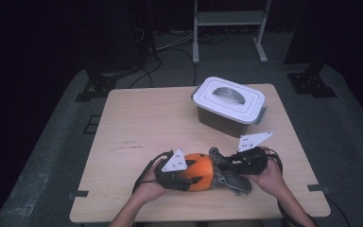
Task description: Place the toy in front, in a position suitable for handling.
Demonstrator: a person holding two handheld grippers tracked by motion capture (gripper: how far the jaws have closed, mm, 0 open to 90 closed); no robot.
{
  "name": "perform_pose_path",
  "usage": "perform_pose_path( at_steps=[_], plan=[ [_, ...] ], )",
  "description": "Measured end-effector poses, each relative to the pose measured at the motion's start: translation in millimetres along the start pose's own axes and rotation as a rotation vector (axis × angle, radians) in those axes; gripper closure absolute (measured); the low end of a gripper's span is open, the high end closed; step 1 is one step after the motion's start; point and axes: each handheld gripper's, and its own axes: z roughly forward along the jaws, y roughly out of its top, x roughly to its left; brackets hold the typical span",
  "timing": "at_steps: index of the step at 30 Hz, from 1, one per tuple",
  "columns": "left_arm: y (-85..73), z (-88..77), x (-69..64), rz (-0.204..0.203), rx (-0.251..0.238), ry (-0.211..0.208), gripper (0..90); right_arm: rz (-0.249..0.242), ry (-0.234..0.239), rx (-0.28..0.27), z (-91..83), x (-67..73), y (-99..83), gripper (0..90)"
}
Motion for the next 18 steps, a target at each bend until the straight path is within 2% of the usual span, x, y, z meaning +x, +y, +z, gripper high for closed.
perform_pose_path(
  at_steps=[2,4,6,10,12,16,18],
  plan=[
    [0.0,0.8,-1.3,0.001,0.005,-0.014,42.3,-0.007,0.006,-0.008,0.6,1.1,2.2,75.6],
    [0.2,0.4,-1.7,-0.001,0.01,-0.032,41.3,-0.007,0.012,0.015,5.0,1.1,0.6,75.7],
    [1.1,-2.0,-1.3,0.001,0.0,-0.047,39.7,0.005,0.045,0.034,8.8,0.2,-1.9,75.7],
    [4.6,-10.1,3.1,-0.018,-0.038,-0.045,39.0,-0.014,0.076,0.062,10.5,1.0,-3.9,75.6],
    [3.8,-10.3,4.2,-0.023,-0.028,-0.043,39.1,-0.013,0.097,0.07,12.0,1.1,-5.7,75.5],
    [-1.1,-4.0,3.8,-0.037,-0.001,-0.088,40.2,-0.006,0.092,0.082,10.9,-1.7,-6.1,75.0],
    [-0.6,-2.1,0.8,-0.019,0.024,-0.123,39.9,0.004,0.068,0.091,9.6,-3.8,-6.3,74.5]
  ],
)
